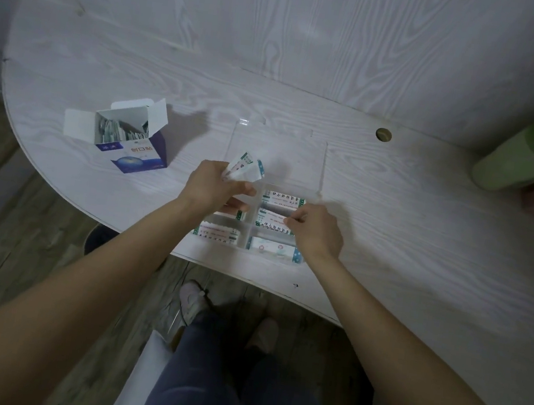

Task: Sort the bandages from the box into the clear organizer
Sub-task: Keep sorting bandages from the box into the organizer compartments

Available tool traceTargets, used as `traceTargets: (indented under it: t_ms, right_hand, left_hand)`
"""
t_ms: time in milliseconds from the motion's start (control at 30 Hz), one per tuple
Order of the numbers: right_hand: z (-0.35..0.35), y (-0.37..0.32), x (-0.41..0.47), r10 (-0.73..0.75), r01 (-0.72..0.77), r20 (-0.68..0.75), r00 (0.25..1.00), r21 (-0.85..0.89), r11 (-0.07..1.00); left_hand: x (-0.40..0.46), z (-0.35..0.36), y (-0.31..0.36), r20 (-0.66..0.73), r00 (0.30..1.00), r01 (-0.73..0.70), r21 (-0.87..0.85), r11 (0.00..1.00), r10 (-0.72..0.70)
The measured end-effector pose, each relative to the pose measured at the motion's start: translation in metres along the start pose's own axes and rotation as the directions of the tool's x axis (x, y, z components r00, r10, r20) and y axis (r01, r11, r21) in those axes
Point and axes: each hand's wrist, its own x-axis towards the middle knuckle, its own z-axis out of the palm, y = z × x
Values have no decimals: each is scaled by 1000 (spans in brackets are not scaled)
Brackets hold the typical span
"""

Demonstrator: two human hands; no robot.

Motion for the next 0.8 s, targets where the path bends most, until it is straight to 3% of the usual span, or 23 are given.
traceTargets:
  t_ms: [233, 533, 733, 800]
  right_hand:
    - [-1, 5, -1, -182, 179, 6, 983, -196, 964]
    - [13, 3, 4, -373, 337, 59, 926, -576, 745]
    - [11, 0, 7, -396, 376, 103, 912, -594, 711]
    - [2, -5, 3, -391, 370, 37, 920, -414, 831]
  left_hand:
    - [-3, -1, 2, 38, 999, -7, -45, 999, 8]
    - [-2, 1, 4, 54, 998, -3, -54, 999, 6]
    - [-1, -3, 8, 91, 996, -8, -73, 997, 15]
    - [-1, -4, 8, 98, 995, 14, -83, 996, -6]
